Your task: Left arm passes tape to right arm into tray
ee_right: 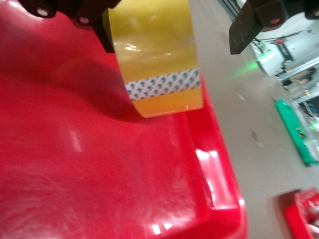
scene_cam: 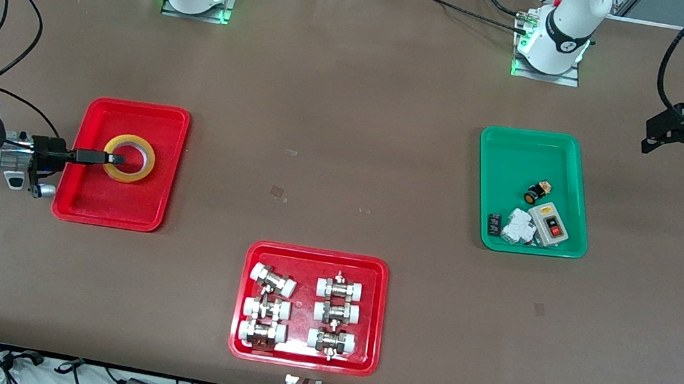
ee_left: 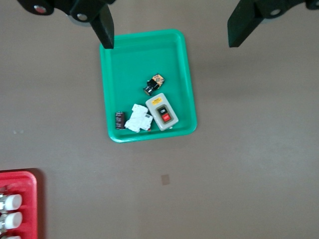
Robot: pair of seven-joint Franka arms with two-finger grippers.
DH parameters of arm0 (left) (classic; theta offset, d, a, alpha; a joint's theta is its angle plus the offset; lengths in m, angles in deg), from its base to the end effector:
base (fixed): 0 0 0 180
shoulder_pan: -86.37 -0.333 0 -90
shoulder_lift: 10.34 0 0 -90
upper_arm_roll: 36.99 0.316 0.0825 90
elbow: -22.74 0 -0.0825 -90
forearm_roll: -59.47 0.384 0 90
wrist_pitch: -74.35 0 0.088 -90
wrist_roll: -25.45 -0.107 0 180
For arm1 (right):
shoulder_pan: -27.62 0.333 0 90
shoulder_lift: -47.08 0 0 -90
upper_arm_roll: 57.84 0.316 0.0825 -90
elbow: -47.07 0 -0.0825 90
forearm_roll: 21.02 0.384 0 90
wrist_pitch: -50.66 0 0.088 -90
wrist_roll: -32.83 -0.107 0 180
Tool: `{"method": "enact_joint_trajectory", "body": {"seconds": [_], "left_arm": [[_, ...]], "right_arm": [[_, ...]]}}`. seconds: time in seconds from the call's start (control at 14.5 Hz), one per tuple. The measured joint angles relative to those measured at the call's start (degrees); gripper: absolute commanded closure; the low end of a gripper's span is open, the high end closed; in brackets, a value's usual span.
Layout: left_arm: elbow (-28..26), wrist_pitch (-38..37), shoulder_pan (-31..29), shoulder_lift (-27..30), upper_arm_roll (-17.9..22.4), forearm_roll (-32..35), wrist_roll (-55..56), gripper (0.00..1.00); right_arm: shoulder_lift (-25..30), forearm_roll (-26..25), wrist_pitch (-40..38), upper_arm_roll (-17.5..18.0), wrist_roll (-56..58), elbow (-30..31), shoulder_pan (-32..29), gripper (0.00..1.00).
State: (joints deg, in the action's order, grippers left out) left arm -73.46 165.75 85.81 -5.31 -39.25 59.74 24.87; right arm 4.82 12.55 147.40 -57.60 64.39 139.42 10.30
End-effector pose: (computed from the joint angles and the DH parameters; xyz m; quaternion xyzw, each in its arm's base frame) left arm 0.5283 -0.0161 0.6230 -0.9998 0.0199 -0.0020 0.0041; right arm 0.6081 -0.1316 0.1735 -0.9137 0.0101 0.1753 0.3664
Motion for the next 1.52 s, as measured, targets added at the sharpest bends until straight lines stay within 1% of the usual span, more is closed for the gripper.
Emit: {"method": "enact_joint_trajectory", "body": {"seconds": [0.21, 0.34, 0.76, 0.9, 1.03, 1.17, 1.31, 1.52], "left_arm": [[0.06, -0.47, -0.96, 0.05, -0.21, 0.1, 0.0, 0.0], [0.07, -0.98, -0.98, 0.08, -0.32, 0.1, 0.54, 0.0], [0.64, -1.8, -0.77, 0.57, -1.0, 0.1, 2.13, 0.0], [0.74, -2.08, -0.44, 0.63, -1.02, 0.1, 2.26, 0.0], [0.76, -2.18, -0.18, 0.64, -1.04, 0.1, 2.43, 0.0], [0.76, -2.41, -0.2, 0.59, -1.04, 0.11, 2.44, 0.0], [0.76, -2.49, -0.28, 0.38, -1.03, 0.11, 2.45, 0.0], [0.76, -2.49, -0.34, 0.17, -1.01, 0.11, 2.44, 0.0]], "right_arm": [[0.43, -4.08, 2.25, 0.43, 0.1, -0.27, 0.3, 0.0], [1.69, -8.02, 4.28, 0.57, 0.12, -0.33, 1.16, 0.0], [7.93, -18.35, 6.91, 0.59, -0.3, -0.74, 4.42, 0.0], [11.03, -22.01, 6.64, 0.59, -4.52, -1.56, 5.09, 0.0], [14.23, -25.71, 4.66, 0.77, -12.18, -3.0, 6.65, 0.0], [16.91, -29.62, 0.62, 1.01, -19.2, -6.26, 8.99, 0.0], [18.88, -31.11, -4.17, 1.16, -24.01, -10.69, 11.04, 0.0], [20.86, -31.87, -8.16, 1.22, -25.41, -16.01, 12.55, 0.0]]}}
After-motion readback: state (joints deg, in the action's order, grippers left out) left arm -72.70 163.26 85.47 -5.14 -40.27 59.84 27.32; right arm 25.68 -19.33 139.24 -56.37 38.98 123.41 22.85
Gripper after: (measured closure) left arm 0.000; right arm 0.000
